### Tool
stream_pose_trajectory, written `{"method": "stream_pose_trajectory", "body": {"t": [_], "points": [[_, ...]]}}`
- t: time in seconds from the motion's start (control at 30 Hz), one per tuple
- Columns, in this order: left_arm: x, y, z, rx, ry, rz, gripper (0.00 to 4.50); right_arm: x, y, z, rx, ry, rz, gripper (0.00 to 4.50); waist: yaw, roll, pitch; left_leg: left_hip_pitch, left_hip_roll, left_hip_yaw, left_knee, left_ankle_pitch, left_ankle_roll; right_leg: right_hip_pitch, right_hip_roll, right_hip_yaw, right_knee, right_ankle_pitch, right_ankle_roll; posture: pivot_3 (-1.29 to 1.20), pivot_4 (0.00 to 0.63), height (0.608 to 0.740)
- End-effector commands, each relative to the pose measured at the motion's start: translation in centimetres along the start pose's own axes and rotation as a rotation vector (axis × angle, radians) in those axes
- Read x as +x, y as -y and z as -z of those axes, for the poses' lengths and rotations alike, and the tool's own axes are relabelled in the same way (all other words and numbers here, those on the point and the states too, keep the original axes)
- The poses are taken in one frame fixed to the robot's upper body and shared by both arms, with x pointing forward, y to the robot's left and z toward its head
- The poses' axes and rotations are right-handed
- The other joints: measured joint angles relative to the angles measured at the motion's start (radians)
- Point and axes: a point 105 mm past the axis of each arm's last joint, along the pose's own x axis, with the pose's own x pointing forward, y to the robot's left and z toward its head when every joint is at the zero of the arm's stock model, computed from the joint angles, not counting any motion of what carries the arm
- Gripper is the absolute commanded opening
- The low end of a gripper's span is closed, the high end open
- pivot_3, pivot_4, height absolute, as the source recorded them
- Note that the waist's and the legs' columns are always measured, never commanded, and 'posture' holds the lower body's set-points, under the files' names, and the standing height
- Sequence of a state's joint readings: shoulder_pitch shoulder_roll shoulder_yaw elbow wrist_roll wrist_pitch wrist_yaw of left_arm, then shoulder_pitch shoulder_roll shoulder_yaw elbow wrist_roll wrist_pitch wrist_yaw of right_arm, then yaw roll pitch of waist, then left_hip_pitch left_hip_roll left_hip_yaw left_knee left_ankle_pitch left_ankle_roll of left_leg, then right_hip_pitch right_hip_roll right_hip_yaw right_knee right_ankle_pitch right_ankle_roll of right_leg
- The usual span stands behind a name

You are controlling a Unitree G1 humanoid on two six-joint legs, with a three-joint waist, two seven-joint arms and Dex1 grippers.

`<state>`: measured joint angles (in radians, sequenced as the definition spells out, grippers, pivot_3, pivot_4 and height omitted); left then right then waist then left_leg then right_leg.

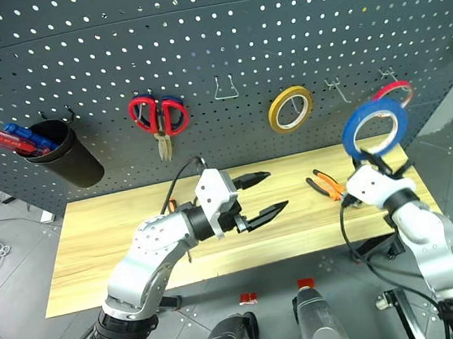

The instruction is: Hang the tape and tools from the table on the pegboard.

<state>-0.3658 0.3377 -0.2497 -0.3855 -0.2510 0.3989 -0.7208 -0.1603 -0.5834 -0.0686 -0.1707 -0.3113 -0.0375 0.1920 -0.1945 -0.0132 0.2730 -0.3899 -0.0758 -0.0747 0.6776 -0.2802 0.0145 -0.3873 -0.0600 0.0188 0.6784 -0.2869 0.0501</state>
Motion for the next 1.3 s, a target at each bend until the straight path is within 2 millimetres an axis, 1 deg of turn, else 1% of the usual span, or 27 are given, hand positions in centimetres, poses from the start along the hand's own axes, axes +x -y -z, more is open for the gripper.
{"method": "stream_pose_trajectory", "body": {"t": [0.03, 0.1, 0.23, 0.4, 0.53, 0.57, 0.6, 0.67, 0.77, 0.8, 0.87, 0.9, 0.93, 1.0, 1.1, 1.17, 1.3], "points": [[0.0, -0.7, -1.7, 0.035, 0.056, -0.025, 3.47, 1.5, 2.0, -1.2, 0.102, 0.067, 0.081, 0.65, -0.002, 0.0, 0.0, 0.0, 0.001, 0.0, 0.0, 0.0, 0.0, 0.0, 0.001, 0.0, 0.0, 0.001, -0.001, -0.37, 0.245, 0.74], [0.2, -0.9, -1.9, 0.036, 0.064, -0.038, 3.47, 2.8, 2.0, -2.0, 0.148, 0.106, 0.064, 0.65, -0.003, 0.0, 0.0, 0.0, 0.001, 0.0, 0.0, 0.0, 0.0, 0.0, 0.002, 0.001, 0.0, 0.001, -0.001, -0.37, 0.242, 0.74], [0.2, -1.0, -1.9, 0.037, 0.061, -0.044, 3.47, 4.9, 0.9, -2.8, 0.223, 0.155, -0.017, 0.65, -0.003, 0.0, 0.0, -0.002, 0.002, 0.0, 0.0, 0.0, 0.0, -0.002, 0.003, 0.003, 0.0, 0.001, -0.002, -0.36, 0.238, 0.74], [0.0, -1.3, -1.8, 0.04, 0.051, -0.063, 3.47, 6.9, -0.3, -2.0, 0.343, 0.12, -0.121, 0.65, -0.003, 0.0, 0.0, -0.002, 0.003, 0.001, 0.001, 0.0, 0.0, -0.002, 0.003, 0.004, -0.001, 0.001, -0.002, -0.34, 0.237, 0.74], [-0.4, -1.8, -1.4, 0.031, 0.041, -0.095, 3.47, 7.6, -0.9, -1.8, 0.372, 0.12, -0.176, 0.65, -0.003, 0.0, 0.0, -0.002, 0.003, 0.0, 0.001, 0.0, 0.0, -0.002, 0.003, 0.004, 0.0, 0.001, -0.002, -0.34, 0.237, 0.74], [-0.6, -2.0, -1.3, 0.027, 0.037, -0.106, 3.47, 7.7, -0.9, -1.8, 0.374, 0.121, -0.18, 1.35, -0.003, 0.0, 0.0, -0.002, 0.003, 0.0, 0.001, 0.0, 0.0, -0.002, 0.003, 0.004, 0.0, 0.001, -0.002, -0.34, 0.237, 0.74], [-0.8, -2.3, -1.0, 0.025, 0.03, -0.12, 3.47, 7.7, -1.1, -1.8, 0.374, 0.116, -0.187, 1.52, -0.003, 0.0, 0.0, -0.002, 0.003, 0.0, 0.001, 0.0, 0.0, -0.003, 0.003, 0.004, 0.0, 0.001, -0.002, -0.34, 0.237, 0.74], [-1.2, -2.7, -0.6, 0.024, 0.014, -0.145, 3.47, 7.6, -1.5, -1.6, 0.366, 0.103, -0.2, 2.12, -0.003, 0.0, 0.0, -0.002, 0.003, 0.0, 0.001, 0.0, 0.0, -0.003, 0.003, 0.004, 0.0, 0.001, -0.002, -0.33, 0.237, 0.74], [-2.2, -3.7, 0.5, 0.04, -0.031, -0.181, 3.47, 6.6, -2.8, -0.9, 0.345, 0.059, -0.239, 3.17, -0.003, 0.001, 0.0, -0.002, 0.003, 0.0, 0.001, 0.0, 0.0, -0.003, 0.004, 0.004, 0.0, 0.002, -0.002, -0.33, 0.237, 0.74], [-2.9, -4.0, 1.0, 0.046, -0.056, -0.191, 3.47, 6.0, -3.6, -0.4, 0.345, 0.025, -0.273, 3.53, -0.002, 0.001, 0.0, -0.002, 0.003, 0.0, 0.001, 0.0, 0.0, -0.003, 0.004, 0.004, 0.0, 0.001, -0.002, -0.33, 0.237, 0.74], [-4.6, -4.5, 2.6, 0.066, -0.13, -0.206, 3.47, 4.4, -5.5, 1.3, 0.395, -0.103, -0.351, 4.23, -0.002, 0.001, -0.001, -0.002, 0.004, 0.0, 0.001, 0.0, 0.0, -0.003, 0.004, 0.004, 0.0, 0.001, -0.002, -0.34, 0.235, 0.74], [-5.5, -4.7, 3.3, 0.064, -0.163, -0.212, 3.47, 3.8, -6.2, 2.0, 0.418, -0.161, -0.379, 4.44, -0.002, 0.001, -0.001, -0.002, 0.004, 0.0, 0.001, 0.0, 0.0, -0.003, 0.004, 0.004, 0.0, 0.002, -0.002, -0.35, 0.235, 0.74], [-6.5, -4.8, 4.0, 0.058, -0.197, -0.213, 3.47, 3.5, -6.8, 2.5, 0.461, -0.226, -0.403, 4.44, -0.003, 0.001, -0.001, -0.002, 0.004, 0.0, 0.001, 0.0, 0.0, -0.004, 0.004, 0.004, 0.0, 0.002, -0.002, -0.35, 0.235, 0.74], [-7.6, -4.8, 4.8, 0.049, -0.233, -0.209, 3.47, 3.1, -7.5, 2.9, 0.509, -0.303, -0.441, 4.44, -0.005, 0.001, -0.001, -0.002, 0.004, 0.002, 0.0, 0.0, 0.0, -0.005, 0.004, 0.006, 0.001, 0.002, -0.003, -0.35, 0.235, 0.74], [-8.8, -4.2, 5.6, 0.021, -0.274, -0.157, 3.47, 3.8, -8.2, 3.5, 0.577, -0.417, -0.468, 4.44, -0.004, 0.001, -0.001, -0.005, 0.004, 0.003, 0.001, 0.0, 0.0, -0.009, 0.003, 0.007, 0.001, 0.004, -0.006, -0.36, 0.235, 0.74], [-8.8, -3.9, 5.4, -0.01, -0.265, -0.135, 3.47, 4.0, -8.4, 3.9, 0.578, -0.468, -0.48, 4.44, -0.004, 0.002, -0.001, -0.006, 0.004, 0.003, 0.001, 0.0, 0.0, -0.01, 0.003, 0.007, 0.001, 0.004, -0.006, -0.35, 0.236, 0.74], [-8.1, -2.9, 4.9, -0.045, -0.246, -0.062, 3.47, 4.8, -9.6, 5.2, 0.536, -0.564, -0.573, 4.44, -0.005, 0.001, -0.001, -0.011, 0.004, 0.004, 0.001, 0.0, 0.0, -0.017, 0.003, 0.006, 0.002, 0.004, -0.006, -0.35, 0.238, 0.74]]}}
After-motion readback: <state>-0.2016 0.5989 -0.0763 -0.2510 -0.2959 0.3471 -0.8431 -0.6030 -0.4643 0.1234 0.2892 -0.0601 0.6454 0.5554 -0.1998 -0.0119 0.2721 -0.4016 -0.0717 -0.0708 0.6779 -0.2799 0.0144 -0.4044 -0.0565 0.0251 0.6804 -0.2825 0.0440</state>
